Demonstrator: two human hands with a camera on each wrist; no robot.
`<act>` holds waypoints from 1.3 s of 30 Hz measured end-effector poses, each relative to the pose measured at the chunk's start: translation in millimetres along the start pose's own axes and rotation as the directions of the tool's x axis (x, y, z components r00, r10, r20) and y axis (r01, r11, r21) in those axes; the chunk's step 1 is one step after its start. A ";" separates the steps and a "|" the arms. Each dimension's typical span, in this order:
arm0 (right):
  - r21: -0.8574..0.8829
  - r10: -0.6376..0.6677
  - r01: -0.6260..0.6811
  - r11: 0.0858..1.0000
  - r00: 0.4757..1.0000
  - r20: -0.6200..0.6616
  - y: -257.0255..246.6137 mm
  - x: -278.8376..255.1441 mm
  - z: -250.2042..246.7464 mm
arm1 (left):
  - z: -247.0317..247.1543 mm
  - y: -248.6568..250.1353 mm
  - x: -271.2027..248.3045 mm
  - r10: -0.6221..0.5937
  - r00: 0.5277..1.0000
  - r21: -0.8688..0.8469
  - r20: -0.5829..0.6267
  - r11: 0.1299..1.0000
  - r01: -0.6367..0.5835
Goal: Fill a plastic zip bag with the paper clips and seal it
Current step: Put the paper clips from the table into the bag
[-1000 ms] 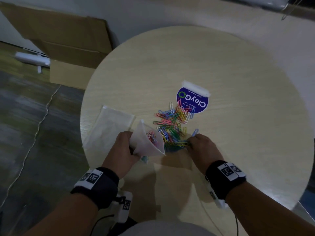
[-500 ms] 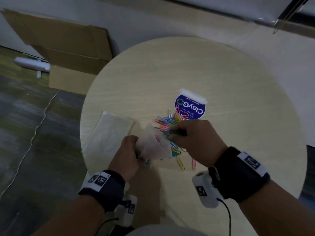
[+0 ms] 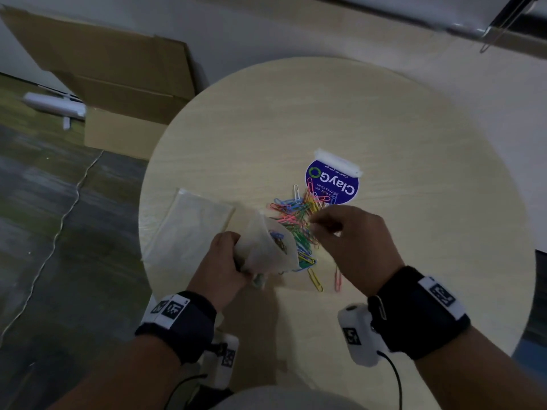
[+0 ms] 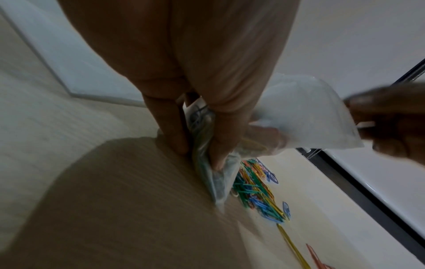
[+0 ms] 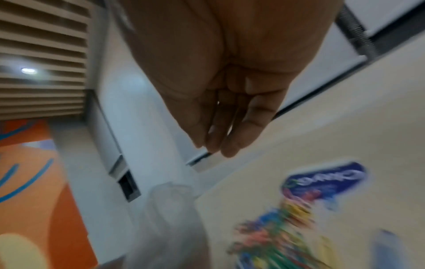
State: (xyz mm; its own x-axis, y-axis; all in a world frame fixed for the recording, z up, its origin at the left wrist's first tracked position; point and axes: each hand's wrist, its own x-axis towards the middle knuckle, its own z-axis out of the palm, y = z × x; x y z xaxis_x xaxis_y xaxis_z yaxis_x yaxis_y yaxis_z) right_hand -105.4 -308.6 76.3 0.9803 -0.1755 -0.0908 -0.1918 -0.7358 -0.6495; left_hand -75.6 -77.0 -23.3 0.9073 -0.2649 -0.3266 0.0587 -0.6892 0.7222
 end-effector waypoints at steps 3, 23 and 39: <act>-0.137 0.224 -0.214 0.967 0.972 0.063 53.9 -15.1 7.5 | -2.7 -7.6 -1.8 0.000 1.000 -0.003 -0.009 1.000 0.000; -0.370 -0.031 0.160 0.915 0.943 0.332 72.2 108.9 45.7 | -12.8 -13.6 -11.2 -0.084 0.996 -0.130 0.021 0.988 0.086; -0.420 0.238 -0.205 0.884 0.971 0.028 109.4 86.7 56.7 | -12.7 -20.6 -6.8 -0.030 0.999 -0.041 0.037 0.999 0.032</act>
State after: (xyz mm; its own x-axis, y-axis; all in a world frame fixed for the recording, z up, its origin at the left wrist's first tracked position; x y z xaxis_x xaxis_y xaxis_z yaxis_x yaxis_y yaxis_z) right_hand -38.7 -367.2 -45.5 0.9072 -0.3276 -0.2638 -0.3905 -0.8890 -0.2390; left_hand -77.7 -52.5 -28.3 0.8891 -0.2684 -0.3707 0.1049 -0.6688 0.7360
